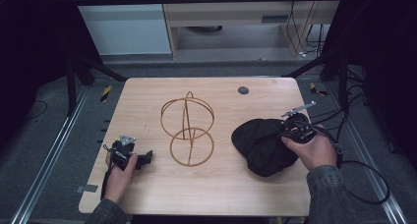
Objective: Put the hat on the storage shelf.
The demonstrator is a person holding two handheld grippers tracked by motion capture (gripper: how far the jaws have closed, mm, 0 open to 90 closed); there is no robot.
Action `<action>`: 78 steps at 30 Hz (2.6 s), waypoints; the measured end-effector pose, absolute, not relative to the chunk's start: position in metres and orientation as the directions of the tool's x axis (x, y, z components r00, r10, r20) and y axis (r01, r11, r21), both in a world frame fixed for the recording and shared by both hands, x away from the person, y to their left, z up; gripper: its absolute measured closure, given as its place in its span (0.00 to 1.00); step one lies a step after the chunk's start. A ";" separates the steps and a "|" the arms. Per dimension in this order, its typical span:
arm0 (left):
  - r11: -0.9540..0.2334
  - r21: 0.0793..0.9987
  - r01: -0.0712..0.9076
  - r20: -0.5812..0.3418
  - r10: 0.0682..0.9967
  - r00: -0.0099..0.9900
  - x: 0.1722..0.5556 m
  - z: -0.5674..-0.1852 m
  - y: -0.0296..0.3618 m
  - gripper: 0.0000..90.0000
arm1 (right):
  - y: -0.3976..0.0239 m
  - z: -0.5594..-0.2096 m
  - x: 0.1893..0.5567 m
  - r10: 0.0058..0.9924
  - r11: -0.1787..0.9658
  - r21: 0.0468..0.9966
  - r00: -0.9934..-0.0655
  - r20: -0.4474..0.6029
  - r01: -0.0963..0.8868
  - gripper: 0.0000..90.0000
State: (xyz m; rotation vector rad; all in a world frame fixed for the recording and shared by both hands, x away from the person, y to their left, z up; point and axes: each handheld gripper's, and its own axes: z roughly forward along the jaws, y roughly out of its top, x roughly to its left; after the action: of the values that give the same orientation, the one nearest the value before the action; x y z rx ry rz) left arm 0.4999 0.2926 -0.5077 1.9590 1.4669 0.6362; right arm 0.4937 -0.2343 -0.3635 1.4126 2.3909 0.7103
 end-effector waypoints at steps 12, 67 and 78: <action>-0.206 0.711 0.672 0.021 0.962 0.273 0.500 -0.508 0.293 0.00 | -0.232 -0.335 0.495 0.866 0.412 0.569 -0.501 -0.001 0.712 0.96; -0.209 0.714 0.668 0.019 0.960 0.280 0.500 -0.508 0.292 0.00 | -0.247 -0.249 0.450 0.868 0.311 0.773 -0.496 0.005 0.553 0.97; -0.209 0.714 0.669 0.019 0.960 0.280 0.500 -0.508 0.292 0.00 | -0.246 -0.239 0.443 0.866 0.305 0.791 -0.501 0.003 0.531 0.97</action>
State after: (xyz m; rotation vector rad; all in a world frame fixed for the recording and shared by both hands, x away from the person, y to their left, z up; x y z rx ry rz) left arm 0.4997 0.2921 -0.5080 1.9594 1.4577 0.6334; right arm 0.4427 -0.2459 -0.2392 1.2428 2.1510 1.0573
